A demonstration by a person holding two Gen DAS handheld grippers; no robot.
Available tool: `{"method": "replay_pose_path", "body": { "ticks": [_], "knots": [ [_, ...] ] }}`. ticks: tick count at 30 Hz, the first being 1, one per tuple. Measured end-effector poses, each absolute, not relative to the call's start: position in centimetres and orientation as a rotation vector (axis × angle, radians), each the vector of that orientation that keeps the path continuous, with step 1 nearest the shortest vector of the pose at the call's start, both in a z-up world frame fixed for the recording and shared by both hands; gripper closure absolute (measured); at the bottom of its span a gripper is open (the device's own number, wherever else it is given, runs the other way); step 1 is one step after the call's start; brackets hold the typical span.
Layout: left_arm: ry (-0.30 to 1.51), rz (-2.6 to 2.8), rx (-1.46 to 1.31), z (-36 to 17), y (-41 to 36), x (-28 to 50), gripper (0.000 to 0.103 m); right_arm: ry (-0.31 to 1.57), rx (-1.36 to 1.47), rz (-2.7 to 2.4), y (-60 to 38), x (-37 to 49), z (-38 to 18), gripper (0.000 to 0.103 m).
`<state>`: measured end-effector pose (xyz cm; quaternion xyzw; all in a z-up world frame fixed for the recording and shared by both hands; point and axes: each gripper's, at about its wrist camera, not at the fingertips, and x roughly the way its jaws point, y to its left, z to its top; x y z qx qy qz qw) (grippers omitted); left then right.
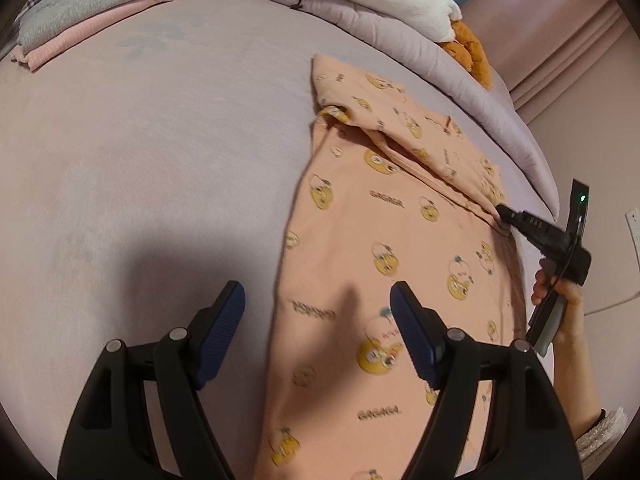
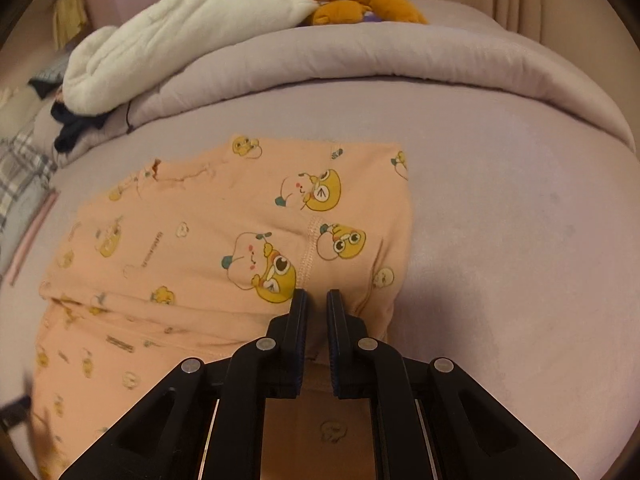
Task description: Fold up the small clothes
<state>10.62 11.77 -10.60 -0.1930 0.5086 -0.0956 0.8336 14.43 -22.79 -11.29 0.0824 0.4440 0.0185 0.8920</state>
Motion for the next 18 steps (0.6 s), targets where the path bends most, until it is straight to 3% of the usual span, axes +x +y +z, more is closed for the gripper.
{"method": "replay_pose_path", "body": {
  "ticks": [4, 9, 18],
  "knots": [
    [1.077, -0.225, -0.387, -10.1, 10.8, 9.2, 0.028, 0.870, 0.234, 0.059, -23.3, 13.2, -10.1, 0.095],
    [1.079, -0.251, -0.351, -9.6, 9.7, 7.3, 0.028, 0.949, 0.238, 0.047, -23.0, 12.2, -11.4, 0.095],
    [1.044, -0.299, -0.248, -9.5, 6.6, 5.5, 0.028, 0.934, 0.159, 0.203, -19.2, 2.8, -10.4, 0.092]
  ]
}}
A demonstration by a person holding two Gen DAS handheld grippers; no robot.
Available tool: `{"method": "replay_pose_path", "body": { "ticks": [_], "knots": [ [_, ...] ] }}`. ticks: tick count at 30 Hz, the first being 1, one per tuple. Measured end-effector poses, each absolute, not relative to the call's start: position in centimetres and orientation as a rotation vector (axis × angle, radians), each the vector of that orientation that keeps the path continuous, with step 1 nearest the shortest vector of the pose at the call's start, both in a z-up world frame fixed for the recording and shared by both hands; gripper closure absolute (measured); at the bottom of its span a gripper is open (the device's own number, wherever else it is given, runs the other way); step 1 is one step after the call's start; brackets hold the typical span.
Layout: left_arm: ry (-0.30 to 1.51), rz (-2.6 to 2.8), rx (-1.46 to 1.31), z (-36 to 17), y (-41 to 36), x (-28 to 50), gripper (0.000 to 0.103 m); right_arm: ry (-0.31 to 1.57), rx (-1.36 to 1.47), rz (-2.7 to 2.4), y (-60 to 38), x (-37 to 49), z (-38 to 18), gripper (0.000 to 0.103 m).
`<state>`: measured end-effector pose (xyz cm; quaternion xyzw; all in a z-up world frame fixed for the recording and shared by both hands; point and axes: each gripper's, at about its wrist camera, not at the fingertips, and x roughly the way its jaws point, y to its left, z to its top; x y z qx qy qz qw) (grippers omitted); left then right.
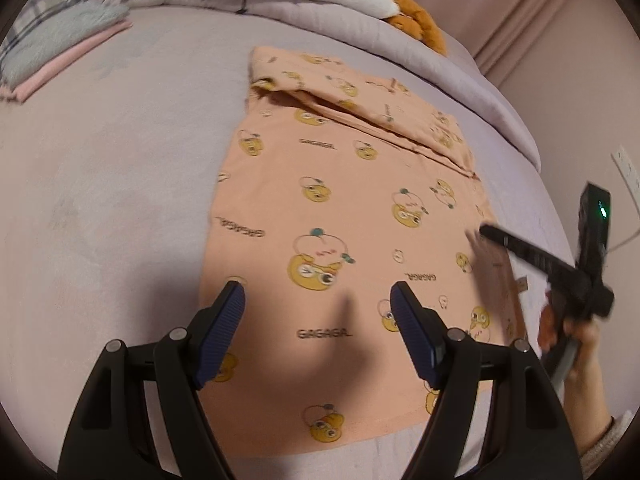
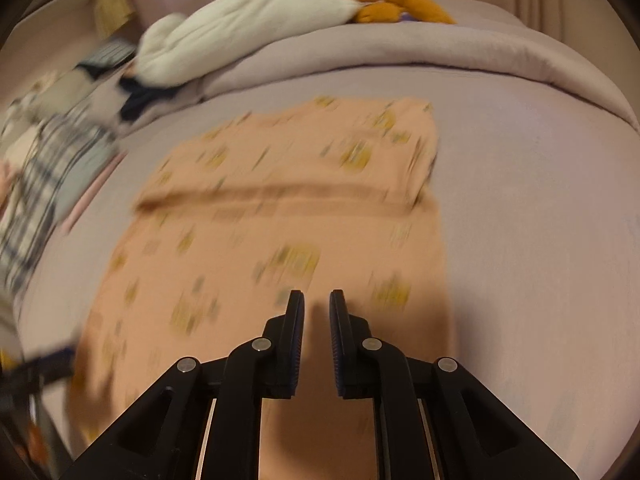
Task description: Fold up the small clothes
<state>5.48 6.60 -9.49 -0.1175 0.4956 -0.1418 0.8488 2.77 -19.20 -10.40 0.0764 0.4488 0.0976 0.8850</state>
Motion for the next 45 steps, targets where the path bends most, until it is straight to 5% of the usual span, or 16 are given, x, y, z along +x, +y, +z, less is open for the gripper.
{"method": "replay_pose_path", "body": {
  "ticks": [6, 18, 30, 45],
  "knots": [
    [1.079, -0.289, -0.129, -11.9, 4.4, 4.8, 0.028, 0.962, 0.043, 0.210, -17.6, -2.4, -12.8, 0.090],
    [1.106, -0.340, -0.140, -12.2, 6.4, 0.4, 0.019, 0.980, 0.086, 0.286, -18.9, -8.5, -12.5, 0.058],
    [1.092, -0.272, -0.558, -12.2, 15.1, 0.8, 0.019, 0.917, 0.498, 0.285, -24.6, -10.0, -11.2, 0.051],
    [1.121, -0.502, -0.633, -12.7, 13.2, 2.0, 0.019, 1.004, 0.755, 0.347, -27.8, -10.1, -14.5, 0.051]
  ]
}}
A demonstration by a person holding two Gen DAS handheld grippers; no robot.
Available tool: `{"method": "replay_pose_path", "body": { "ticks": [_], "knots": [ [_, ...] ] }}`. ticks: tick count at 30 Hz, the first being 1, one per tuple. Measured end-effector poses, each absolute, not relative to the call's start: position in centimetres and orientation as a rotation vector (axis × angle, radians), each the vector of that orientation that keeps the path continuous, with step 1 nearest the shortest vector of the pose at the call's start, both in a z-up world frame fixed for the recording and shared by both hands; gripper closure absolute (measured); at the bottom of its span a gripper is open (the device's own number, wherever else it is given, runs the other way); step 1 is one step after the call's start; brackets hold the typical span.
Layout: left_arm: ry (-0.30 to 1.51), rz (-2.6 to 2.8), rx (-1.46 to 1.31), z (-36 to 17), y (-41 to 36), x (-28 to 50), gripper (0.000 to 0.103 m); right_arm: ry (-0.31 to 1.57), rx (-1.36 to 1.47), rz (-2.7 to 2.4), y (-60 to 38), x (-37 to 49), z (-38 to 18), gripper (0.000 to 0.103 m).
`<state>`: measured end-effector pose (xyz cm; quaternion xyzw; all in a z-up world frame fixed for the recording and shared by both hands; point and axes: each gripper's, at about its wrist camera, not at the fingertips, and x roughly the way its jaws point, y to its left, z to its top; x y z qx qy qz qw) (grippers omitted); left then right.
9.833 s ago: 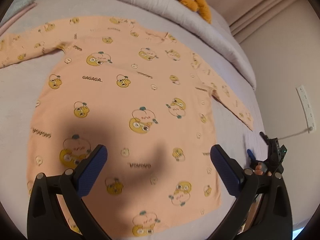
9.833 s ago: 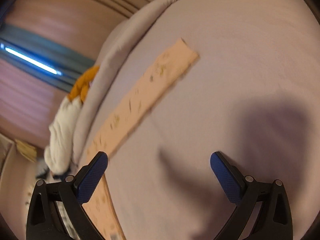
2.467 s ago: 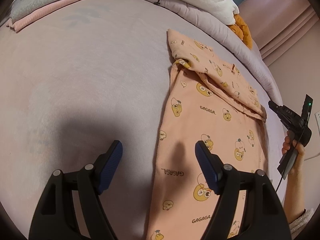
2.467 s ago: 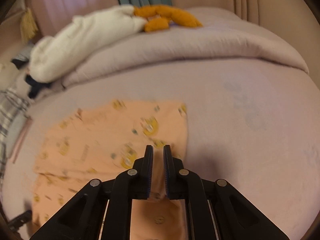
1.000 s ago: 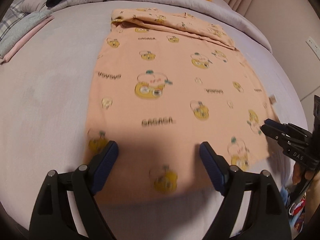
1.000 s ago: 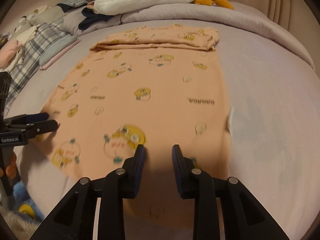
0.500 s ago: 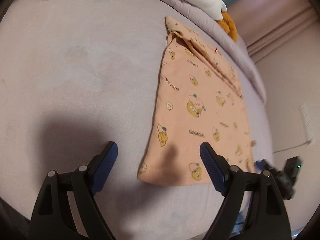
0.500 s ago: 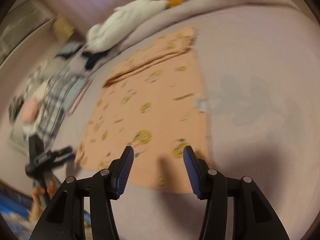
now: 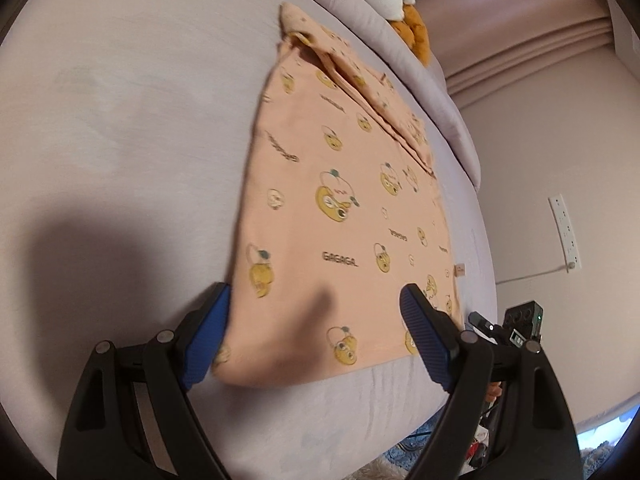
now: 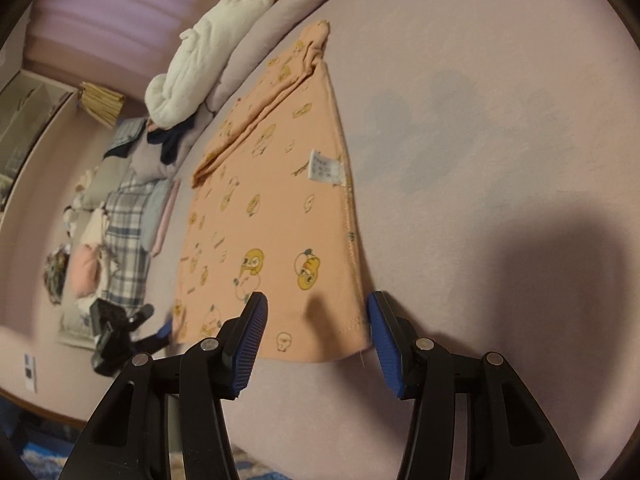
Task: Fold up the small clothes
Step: 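Move both tools to the shirt hem and grasp it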
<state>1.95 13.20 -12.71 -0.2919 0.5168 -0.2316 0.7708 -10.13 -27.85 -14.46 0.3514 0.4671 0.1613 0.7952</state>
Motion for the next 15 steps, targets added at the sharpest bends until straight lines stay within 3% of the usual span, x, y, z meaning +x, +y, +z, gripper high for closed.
{"method": "replay_pose_path", "body": {
  "ticks": [15],
  "knots": [
    [1.116, -0.627, -0.797, -13.9, 13.1, 6.6, 0.019, 0.980, 0.813, 0.467, -26.6, -4.7, -15.3, 0.051]
  ]
}}
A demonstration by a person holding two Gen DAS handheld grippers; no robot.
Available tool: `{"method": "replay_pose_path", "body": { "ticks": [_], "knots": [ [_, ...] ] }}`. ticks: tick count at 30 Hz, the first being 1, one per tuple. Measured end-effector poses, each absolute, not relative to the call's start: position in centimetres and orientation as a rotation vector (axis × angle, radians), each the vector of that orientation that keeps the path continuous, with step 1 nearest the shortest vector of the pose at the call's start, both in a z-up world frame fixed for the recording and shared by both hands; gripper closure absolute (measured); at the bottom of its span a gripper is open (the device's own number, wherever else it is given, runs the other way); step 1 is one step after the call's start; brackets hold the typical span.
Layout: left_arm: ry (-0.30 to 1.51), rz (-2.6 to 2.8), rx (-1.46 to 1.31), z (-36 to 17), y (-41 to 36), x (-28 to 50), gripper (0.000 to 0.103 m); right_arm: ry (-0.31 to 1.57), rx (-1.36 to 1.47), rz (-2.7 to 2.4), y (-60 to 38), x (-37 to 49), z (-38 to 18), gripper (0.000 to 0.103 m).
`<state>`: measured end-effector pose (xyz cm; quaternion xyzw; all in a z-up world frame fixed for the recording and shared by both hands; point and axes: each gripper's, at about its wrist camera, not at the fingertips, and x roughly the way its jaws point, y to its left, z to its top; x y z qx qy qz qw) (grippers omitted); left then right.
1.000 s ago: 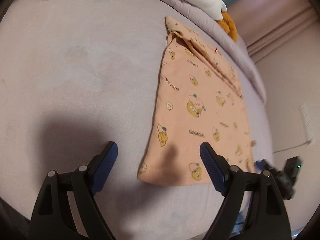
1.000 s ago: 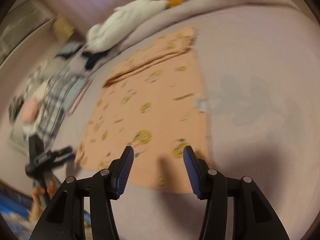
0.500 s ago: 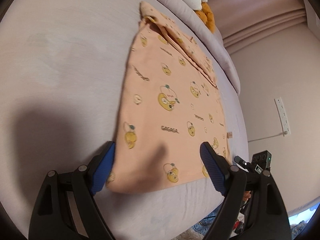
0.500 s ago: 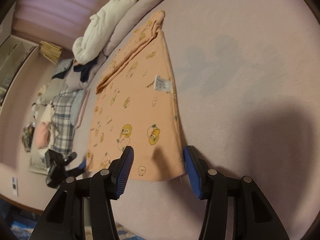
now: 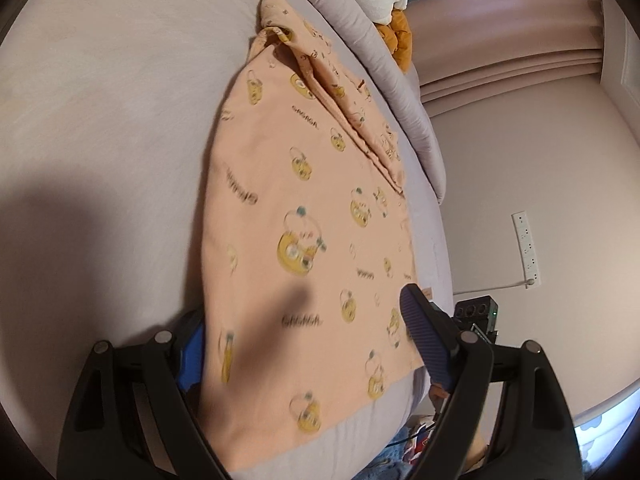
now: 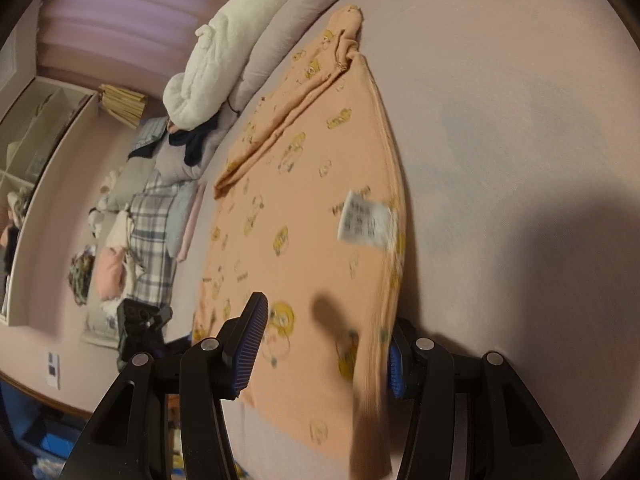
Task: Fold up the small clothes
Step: 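Move both tools to the shirt hem and grasp it, then lift the hem with both tools and fold it toward the collar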
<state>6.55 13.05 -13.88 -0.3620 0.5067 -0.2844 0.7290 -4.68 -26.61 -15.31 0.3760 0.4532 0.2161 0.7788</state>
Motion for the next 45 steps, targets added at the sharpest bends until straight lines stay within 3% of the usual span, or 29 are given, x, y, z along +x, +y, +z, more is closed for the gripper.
{"method": "replay_pose_path", "body": {
  "ticks": [6, 10, 13, 20, 24, 29, 34, 36, 41, 45],
  "knots": [
    [1.129, -0.630, -0.802, -13.8, 12.6, 7.7, 0.020, 0.968, 0.847, 0.478, -26.8, -3.3, -15.5, 0.051],
    [1.148, -0.632, -0.770, -14.0, 12.7, 6.7, 0.033, 0.966, 0.841, 0.484, -26.9, -3.6, -15.5, 0.052],
    [1.165, -0.641, -0.749, -14.1, 12.7, 5.5, 0.038, 0.970, 0.835, 0.489, -27.0, -4.1, -15.6, 0.053],
    [1.179, -0.656, -0.700, -13.9, 12.1, 2.2, 0.038, 0.999, 0.841, 0.512, -27.0, -5.6, -15.6, 0.053],
    [1.186, -0.626, -0.661, -13.8, 11.6, 1.3, 0.044, 1.018, 0.834, 0.518, -26.6, -6.9, -15.7, 0.053],
    [1.185, -0.578, -0.666, -14.1, 11.7, 1.1, 0.058, 1.028, 0.834, 0.514, -26.1, -8.0, -15.6, 0.053],
    [1.220, -0.534, -0.714, -15.2, 12.5, 1.9, 0.089, 1.025, 0.845, 0.508, -26.0, -7.7, -15.8, 0.053],
    [1.227, -0.524, -0.751, -15.6, 12.9, 2.1, 0.094, 1.024, 0.841, 0.505, -25.9, -7.7, -15.7, 0.054],
    [1.225, -0.511, -0.768, -15.6, 13.0, 2.2, 0.097, 1.015, 0.806, 0.480, -25.9, -7.8, -15.8, 0.065],
    [1.226, -0.504, -0.772, -15.4, 12.9, 2.2, 0.098, 1.016, 0.809, 0.458, -26.1, -7.9, -16.1, 0.080]
  ]
}}
